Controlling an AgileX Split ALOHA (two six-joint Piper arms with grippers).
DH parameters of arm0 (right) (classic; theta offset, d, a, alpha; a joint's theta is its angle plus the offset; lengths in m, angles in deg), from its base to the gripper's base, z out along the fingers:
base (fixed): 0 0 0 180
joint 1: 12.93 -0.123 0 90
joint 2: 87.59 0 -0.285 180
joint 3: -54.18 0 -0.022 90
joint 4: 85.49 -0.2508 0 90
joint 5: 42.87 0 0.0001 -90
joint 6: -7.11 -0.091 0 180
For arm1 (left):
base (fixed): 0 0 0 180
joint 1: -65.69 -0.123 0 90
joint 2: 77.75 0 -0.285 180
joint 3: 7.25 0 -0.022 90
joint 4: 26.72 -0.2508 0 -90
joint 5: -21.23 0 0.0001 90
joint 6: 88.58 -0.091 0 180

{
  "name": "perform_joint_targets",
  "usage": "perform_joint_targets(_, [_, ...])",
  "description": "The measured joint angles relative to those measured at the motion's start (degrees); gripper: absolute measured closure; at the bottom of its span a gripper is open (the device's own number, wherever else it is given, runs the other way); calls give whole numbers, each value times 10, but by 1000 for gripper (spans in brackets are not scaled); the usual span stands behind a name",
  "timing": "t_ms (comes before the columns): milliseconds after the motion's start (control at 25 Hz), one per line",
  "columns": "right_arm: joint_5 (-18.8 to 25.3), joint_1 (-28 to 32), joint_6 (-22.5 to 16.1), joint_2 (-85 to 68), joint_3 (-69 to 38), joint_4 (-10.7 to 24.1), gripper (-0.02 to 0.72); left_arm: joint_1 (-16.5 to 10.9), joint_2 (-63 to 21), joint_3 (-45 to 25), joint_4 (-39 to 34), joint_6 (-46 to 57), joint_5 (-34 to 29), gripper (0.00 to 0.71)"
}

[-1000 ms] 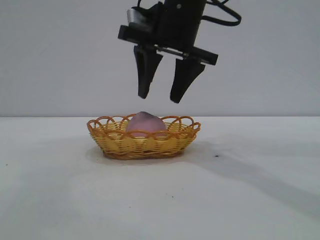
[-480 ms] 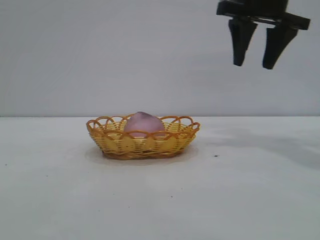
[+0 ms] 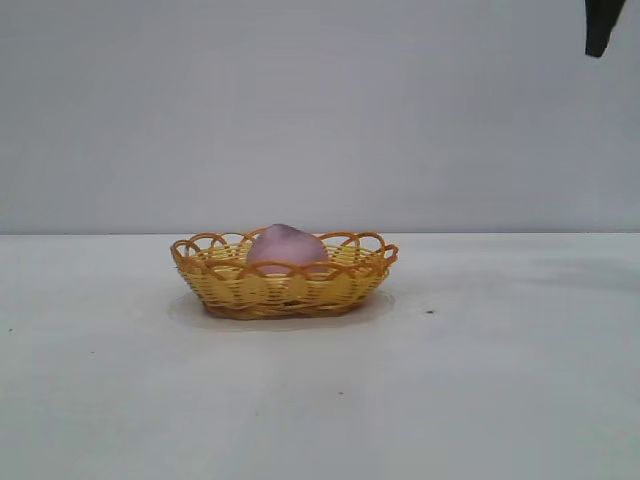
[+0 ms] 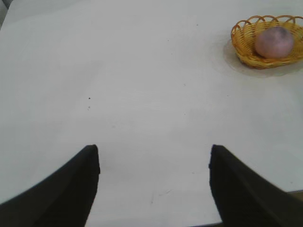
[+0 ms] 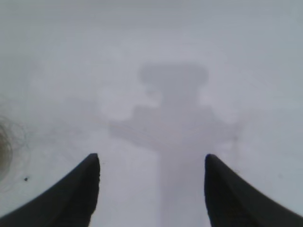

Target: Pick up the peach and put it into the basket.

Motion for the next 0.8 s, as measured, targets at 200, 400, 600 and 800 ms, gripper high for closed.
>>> perform_joint_targets(200, [1,0,-1,-81,-28,16,292,0,0,0,0,0,0,235])
perform_joint_targets(400, [5,1,-1,-193,-139,34,292,0,0,0,0,0,0,235])
perform_joint_targets(600, [7,1,-2,-303,-256,36,292,0,0,0,0,0,0,235])
perform_joint_targets(800, [8,1,-2,-426,-370,34,292,0,0,0,0,0,0,235])
